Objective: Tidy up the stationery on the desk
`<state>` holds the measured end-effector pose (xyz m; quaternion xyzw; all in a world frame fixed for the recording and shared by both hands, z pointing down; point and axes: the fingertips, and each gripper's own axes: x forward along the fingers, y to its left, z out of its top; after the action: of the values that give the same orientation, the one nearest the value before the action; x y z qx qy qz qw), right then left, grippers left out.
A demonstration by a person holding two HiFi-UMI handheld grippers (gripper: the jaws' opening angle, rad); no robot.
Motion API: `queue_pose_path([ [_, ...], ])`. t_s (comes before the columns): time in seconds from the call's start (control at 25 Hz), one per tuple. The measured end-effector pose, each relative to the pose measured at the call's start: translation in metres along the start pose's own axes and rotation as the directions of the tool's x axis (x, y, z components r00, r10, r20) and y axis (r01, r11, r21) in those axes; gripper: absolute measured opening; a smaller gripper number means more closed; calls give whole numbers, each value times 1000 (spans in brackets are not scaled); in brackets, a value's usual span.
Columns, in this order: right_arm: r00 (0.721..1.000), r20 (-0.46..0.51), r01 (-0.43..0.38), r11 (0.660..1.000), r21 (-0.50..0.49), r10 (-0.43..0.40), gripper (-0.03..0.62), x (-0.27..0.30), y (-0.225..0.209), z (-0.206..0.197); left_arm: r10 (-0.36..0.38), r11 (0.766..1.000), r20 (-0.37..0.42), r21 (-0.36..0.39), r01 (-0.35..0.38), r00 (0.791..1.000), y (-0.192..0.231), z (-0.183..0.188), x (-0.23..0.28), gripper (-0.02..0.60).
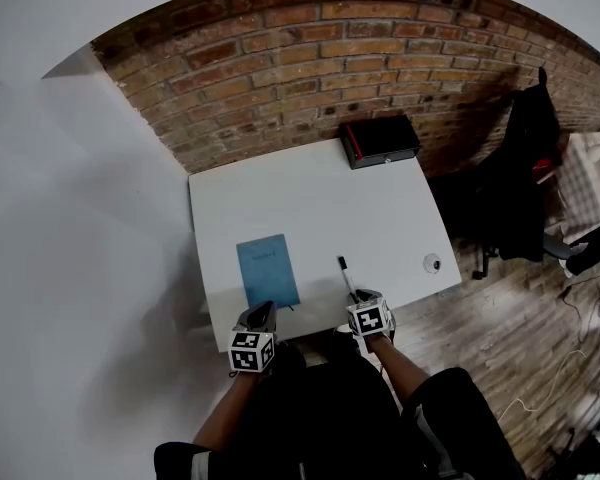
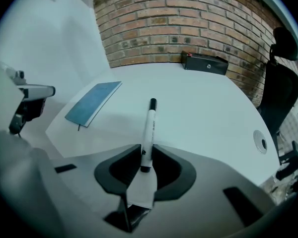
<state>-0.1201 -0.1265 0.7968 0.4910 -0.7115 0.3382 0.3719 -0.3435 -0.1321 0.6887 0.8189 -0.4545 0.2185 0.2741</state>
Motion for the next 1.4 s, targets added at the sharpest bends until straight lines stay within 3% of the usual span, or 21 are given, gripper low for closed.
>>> queue_pose_path([
  [0.56,994,94,-57,992,109,47,81,-9,4,42,13,1000,10,-22,-13,1000,9,1,2,17],
  [1.0,985,162,-80,994,72,68,81,-8,29,86,46,998,25,-45,-45,999,29,3,-4,17],
  [1.4,983,145,-117,993,24,113,81,8,74,100,70,995,23,-72,-68,997,47,-4,-16,17],
])
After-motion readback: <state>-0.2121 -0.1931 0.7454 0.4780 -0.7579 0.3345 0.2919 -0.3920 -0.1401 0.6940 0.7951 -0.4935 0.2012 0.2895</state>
